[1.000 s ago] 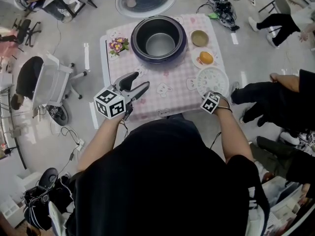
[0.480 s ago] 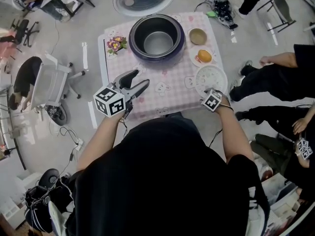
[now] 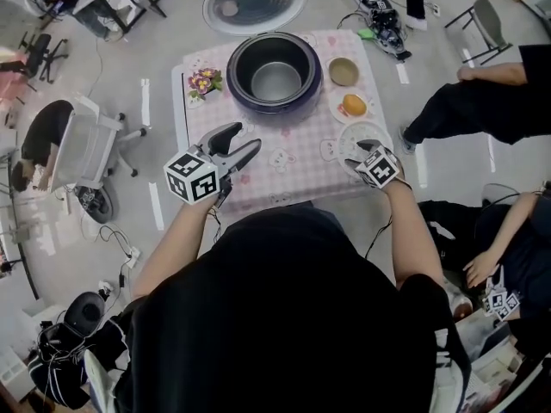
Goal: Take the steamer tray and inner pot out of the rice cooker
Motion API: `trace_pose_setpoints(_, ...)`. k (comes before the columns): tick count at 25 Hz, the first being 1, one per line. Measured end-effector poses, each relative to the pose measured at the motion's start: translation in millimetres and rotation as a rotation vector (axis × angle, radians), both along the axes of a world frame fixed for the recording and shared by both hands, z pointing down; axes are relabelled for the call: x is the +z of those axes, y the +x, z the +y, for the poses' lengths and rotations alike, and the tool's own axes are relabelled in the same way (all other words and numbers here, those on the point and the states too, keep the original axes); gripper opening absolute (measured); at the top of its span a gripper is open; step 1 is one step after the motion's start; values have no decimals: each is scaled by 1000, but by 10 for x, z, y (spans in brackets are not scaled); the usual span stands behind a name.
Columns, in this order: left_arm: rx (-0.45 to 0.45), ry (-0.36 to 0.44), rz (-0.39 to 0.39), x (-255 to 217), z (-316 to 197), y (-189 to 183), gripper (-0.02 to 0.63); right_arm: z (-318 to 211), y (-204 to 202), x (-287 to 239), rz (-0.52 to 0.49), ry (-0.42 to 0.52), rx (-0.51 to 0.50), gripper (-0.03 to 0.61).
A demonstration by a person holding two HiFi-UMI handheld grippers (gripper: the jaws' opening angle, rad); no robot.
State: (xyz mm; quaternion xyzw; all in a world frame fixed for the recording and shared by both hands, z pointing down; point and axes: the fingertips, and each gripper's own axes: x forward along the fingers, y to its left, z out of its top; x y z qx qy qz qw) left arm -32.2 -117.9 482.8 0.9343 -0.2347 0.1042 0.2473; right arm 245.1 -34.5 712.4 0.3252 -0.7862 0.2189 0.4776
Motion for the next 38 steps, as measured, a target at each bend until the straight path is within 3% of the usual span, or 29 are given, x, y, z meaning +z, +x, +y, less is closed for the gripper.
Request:
trace_pose_setpoints(4, -12, 18, 4, -83, -7, -52, 296, -356, -78, -461, -86, 110, 68, 278)
trace_pose_setpoints(9, -47, 29, 13, -134, -49, -185, 296, -677, -263, -960, -136, 240, 66, 279)
trace_pose_setpoints(17, -104, 42, 31, -218, -107, -362, 296, -982, -521, -1701, -338, 388, 124, 279)
trace_pose_setpoints(22, -132, 42, 26, -162, -132, -507, 296, -1062, -577, -1930, -537, 383, 235, 281)
trace_pose_setpoints(34, -162, 40, -14, -31, -263, -551, 296, -1184, -507, -1945, -542, 390, 257, 281)
trace_pose_setpoints(38, -169, 64, -72, 89, -371, -532, 296, -1331, -532, -1852, -594, 370, 288, 279)
